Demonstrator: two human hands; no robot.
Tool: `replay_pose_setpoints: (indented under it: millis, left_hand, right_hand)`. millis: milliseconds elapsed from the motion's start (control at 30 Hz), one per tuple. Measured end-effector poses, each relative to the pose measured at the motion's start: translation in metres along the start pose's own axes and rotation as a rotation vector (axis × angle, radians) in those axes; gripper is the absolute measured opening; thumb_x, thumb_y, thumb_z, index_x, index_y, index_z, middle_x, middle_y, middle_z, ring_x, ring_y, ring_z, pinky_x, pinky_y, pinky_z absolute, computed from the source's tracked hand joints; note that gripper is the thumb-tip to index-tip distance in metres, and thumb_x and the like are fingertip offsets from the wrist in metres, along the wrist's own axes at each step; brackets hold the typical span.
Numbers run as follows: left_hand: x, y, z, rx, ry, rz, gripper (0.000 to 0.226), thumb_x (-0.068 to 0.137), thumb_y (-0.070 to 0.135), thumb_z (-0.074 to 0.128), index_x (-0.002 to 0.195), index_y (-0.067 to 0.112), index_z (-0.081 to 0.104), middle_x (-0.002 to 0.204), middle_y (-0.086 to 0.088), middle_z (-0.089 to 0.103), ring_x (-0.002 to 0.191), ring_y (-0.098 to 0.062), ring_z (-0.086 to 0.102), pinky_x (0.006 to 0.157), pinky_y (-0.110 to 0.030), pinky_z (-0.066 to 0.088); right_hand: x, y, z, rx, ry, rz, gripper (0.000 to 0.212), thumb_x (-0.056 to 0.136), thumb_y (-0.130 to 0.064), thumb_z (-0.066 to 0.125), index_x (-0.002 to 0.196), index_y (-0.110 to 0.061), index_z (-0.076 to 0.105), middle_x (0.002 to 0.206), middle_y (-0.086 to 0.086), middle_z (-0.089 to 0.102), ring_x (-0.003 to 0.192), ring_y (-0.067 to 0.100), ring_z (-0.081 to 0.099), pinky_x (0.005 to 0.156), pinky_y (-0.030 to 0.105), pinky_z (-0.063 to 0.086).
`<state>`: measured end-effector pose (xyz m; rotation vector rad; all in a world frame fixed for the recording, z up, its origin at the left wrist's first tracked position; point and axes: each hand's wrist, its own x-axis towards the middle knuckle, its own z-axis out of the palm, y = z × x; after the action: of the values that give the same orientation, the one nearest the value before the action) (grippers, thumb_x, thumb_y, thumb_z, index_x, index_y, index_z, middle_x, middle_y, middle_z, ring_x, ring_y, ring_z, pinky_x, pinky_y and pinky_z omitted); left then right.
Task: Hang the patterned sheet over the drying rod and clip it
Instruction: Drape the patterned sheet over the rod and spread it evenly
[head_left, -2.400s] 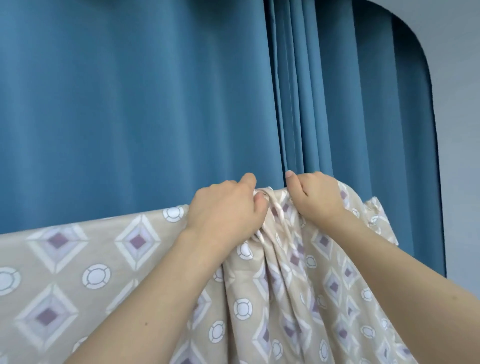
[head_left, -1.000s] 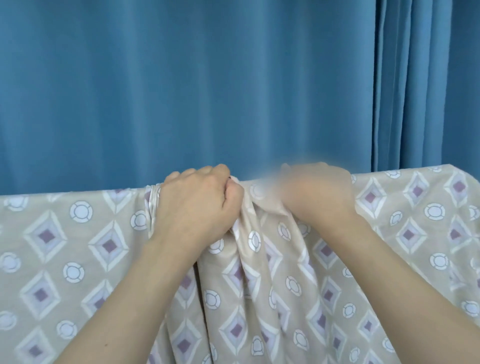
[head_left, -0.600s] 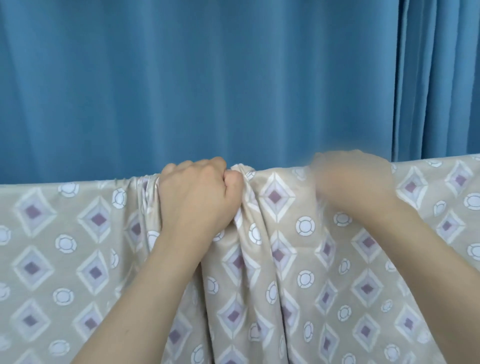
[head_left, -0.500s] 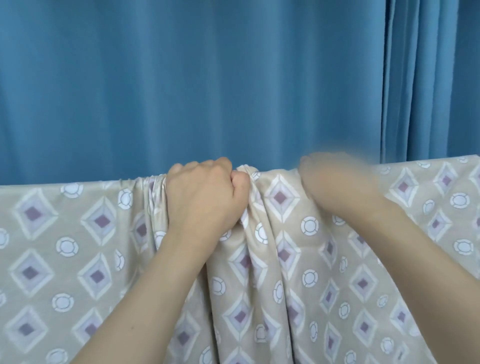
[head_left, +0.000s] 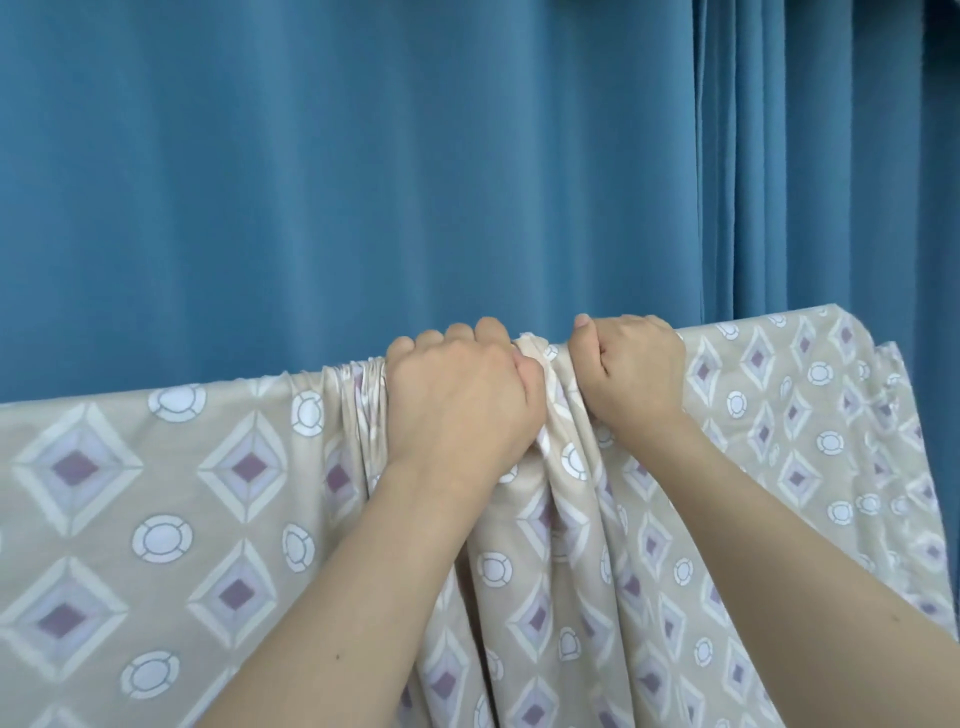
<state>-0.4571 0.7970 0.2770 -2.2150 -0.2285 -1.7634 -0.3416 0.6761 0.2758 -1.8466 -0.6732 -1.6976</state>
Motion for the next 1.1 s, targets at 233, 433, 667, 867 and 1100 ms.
replay_pose_setpoints:
  millis: [233, 433, 667, 867, 1100]
  left_hand:
    - [-0.007, -0.030, -0.013, -0.027, -0.008, 0.019, 0.023, 0.084, 0.030, 0.031, 0.067, 0.016, 0.035, 0.057, -0.008, 0.054, 0.053, -0.022, 0.030, 0.059, -0.033, 0.024]
    - [-0.013, -0.053, -0.027, 0.008, -0.040, 0.038, 0.026, 0.087, 0.033, 0.026, 0.070, 0.017, 0.036, 0.063, -0.008, 0.057, 0.055, -0.024, 0.037, 0.061, -0.034, 0.024]
    - [-0.011, -0.044, -0.037, 0.049, -0.210, 0.069, 0.034, 0.090, 0.035, 0.031, 0.081, 0.015, 0.057, 0.074, -0.007, 0.063, 0.066, -0.028, 0.057, 0.064, -0.035, 0.030]
    - [-0.004, -0.040, -0.060, -0.050, -0.280, -0.011, 0.029, 0.092, 0.037, 0.027, 0.092, 0.016, 0.047, 0.093, -0.009, 0.065, 0.089, -0.032, 0.060, 0.076, -0.040, 0.034]
    - [-0.009, -0.086, -0.070, -0.079, -0.304, 0.063, 0.028, 0.100, 0.037, 0.036, 0.100, 0.021, 0.059, 0.101, 0.001, 0.057, 0.098, -0.026, 0.055, 0.083, -0.038, 0.034]
  right_hand:
    - [-0.001, -0.017, 0.000, -0.045, 0.005, 0.015, 0.045, 0.090, -0.024, 0.030, 0.046, -0.013, 0.027, 0.041, -0.003, 0.026, 0.041, 0.024, 0.027, 0.055, 0.029, 0.026]
    - [0.001, -0.018, -0.008, -0.099, -0.107, 0.040, 0.044, 0.090, -0.029, 0.022, 0.048, -0.016, 0.018, 0.041, -0.005, 0.019, 0.045, 0.028, 0.029, 0.058, 0.031, 0.023]
    - [0.002, -0.049, -0.034, 0.065, -0.251, -0.077, 0.039, 0.093, -0.035, 0.024, 0.057, -0.018, 0.026, 0.050, -0.004, 0.033, 0.054, 0.027, 0.037, 0.059, 0.031, 0.021]
    - [0.002, -0.082, -0.028, 0.028, -0.177, -0.042, 0.045, 0.093, -0.032, 0.027, 0.050, -0.020, 0.019, 0.041, -0.006, 0.023, 0.043, 0.026, 0.031, 0.049, 0.030, 0.013]
    - [-0.003, -0.076, -0.015, 0.002, -0.019, -0.059, 0.043, 0.093, -0.026, 0.031, 0.051, -0.016, 0.026, 0.044, -0.005, 0.023, 0.041, 0.026, 0.028, 0.055, 0.029, 0.020]
